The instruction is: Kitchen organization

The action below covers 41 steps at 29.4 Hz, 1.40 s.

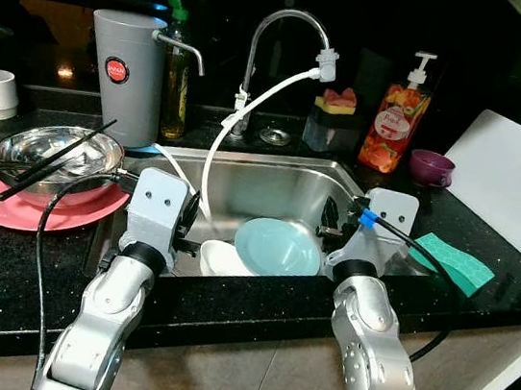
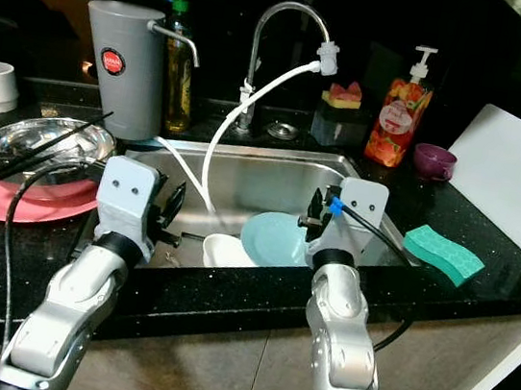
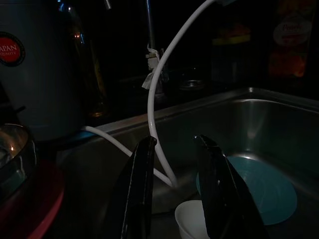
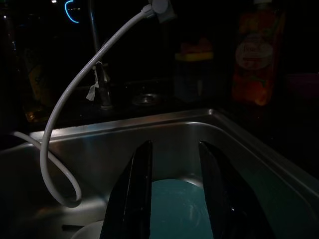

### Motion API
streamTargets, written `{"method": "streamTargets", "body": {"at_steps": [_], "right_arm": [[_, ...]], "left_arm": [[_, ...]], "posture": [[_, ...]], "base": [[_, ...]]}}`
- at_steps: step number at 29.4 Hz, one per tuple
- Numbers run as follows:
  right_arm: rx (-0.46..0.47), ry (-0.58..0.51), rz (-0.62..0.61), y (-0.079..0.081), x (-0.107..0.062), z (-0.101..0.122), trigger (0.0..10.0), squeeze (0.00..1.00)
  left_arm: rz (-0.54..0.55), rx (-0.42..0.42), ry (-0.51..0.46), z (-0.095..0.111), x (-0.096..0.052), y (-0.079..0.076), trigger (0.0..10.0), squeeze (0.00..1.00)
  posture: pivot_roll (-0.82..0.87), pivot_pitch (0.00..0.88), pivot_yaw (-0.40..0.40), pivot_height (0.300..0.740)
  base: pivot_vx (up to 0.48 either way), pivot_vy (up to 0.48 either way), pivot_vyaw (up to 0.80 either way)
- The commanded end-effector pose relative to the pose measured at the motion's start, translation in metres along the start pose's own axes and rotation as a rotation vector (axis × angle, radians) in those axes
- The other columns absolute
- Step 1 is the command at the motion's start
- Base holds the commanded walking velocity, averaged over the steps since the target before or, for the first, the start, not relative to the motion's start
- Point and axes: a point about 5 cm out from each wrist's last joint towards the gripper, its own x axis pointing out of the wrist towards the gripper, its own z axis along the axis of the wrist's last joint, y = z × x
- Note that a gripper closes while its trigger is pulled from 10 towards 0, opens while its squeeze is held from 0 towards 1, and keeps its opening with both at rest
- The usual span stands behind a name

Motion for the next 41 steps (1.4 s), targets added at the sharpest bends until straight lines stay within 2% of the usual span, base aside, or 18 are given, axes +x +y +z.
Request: {"method": "streamTargets", "body": {"at_steps": [1,7,20,26,34,41], "right_arm": [[0.0,-0.001,-0.01,-0.0028,-0.0009,-0.0009,10.0,0.0],[-0.001,-0.012,0.008,0.0013,0.0041,0.003,10.0,0.0],[0.0,-0.009,0.014,0.003,0.0032,0.0023,10.0,0.0],[-0.007,-0.008,-0.001,-0.0031,0.0018,0.0026,10.0,0.0],[-0.002,-0.009,0.005,0.0015,0.0016,0.0026,10.0,0.0],[-0.004,-0.005,0.0,-0.0011,0.001,0.0011,10.0,0.0]], "left_arm": [[-0.008,0.003,0.003,-0.0019,-0.0007,-0.0031,10.0,0.0],[0.007,0.0,-0.001,-0.0019,0.0002,-0.0019,10.0,0.0],[0.015,-0.006,-0.001,-0.0022,0.0008,-0.0024,10.0,0.0],[0.007,-0.009,0.002,-0.003,-0.0014,-0.0053,10.0,0.0],[0.009,-0.005,-0.001,-0.0026,0.0018,-0.0023,10.0,0.0],[0.007,-0.007,0.002,-0.0034,-0.001,-0.0033,10.0,0.0]], "posture": [[0.13,0.055,-0.072,0.74],[0.13,0.053,-0.087,0.74],[0.12,0.051,-0.09,0.74],[0.12,0.053,-0.085,0.74],[0.11,0.052,-0.084,0.74],[0.12,0.053,-0.082,0.74]], "base": [[0.0,0.0,0.0],[0.0,0.0,0.0],[0.0,0.0,0.0],[0.0,0.0,0.0],[0.0,0.0,0.0],[0.0,0.0,0.0]]}}
